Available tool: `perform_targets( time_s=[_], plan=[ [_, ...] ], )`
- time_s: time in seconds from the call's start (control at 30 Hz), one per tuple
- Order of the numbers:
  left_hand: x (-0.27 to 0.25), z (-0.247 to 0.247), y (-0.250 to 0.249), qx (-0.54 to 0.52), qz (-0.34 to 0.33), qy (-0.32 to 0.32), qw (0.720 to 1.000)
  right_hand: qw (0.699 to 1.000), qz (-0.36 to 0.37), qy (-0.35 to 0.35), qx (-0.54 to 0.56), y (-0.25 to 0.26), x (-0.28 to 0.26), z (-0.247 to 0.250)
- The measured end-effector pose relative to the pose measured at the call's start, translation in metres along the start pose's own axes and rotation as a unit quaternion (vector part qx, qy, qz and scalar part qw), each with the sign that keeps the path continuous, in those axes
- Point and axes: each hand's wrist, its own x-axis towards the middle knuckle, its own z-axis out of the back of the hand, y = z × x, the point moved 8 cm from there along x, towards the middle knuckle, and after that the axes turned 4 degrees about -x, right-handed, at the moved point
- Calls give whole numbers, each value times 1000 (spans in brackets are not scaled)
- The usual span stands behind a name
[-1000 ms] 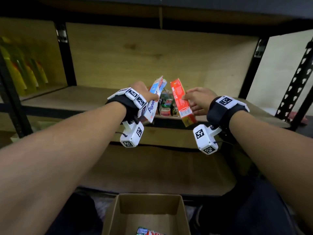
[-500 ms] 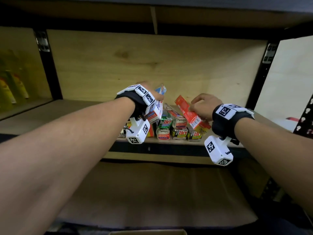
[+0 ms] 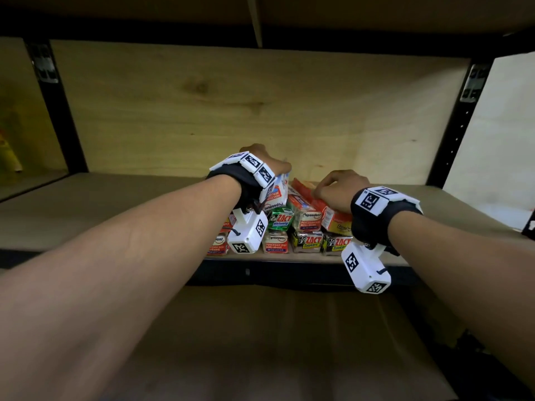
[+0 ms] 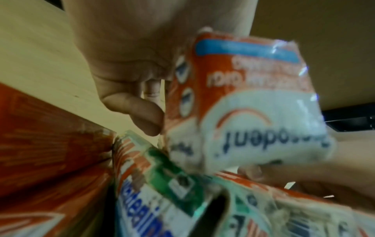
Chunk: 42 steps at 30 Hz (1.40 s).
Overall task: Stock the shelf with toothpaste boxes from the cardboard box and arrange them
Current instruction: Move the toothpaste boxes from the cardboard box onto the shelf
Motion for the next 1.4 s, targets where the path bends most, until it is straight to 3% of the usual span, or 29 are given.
perform_targets(
  time_s=[0.4,0.7,0.83,1.0,1.13,1.4],
  plan=[
    [-53,8,-13,4,-22,14,1000,1000,5,13,27,-9,-43,23],
    [-135,29,-8,-74,-47,-41,995,999,12,42,3,-13,-108,27],
    [-170,22,-7,-24,-54,24,998,998,24,60,7,-10,-133,14],
    [-202,-25,24,-125,0,138,983,993,31,107,28,-16,-154,-28],
    [-228,-77,59,-116,31,222,968,988,36,150,25,-26,-173,-78],
    [-280,-192,152,-93,112,305,941,968,24,249,-14,-70,-206,-204]
  ],
)
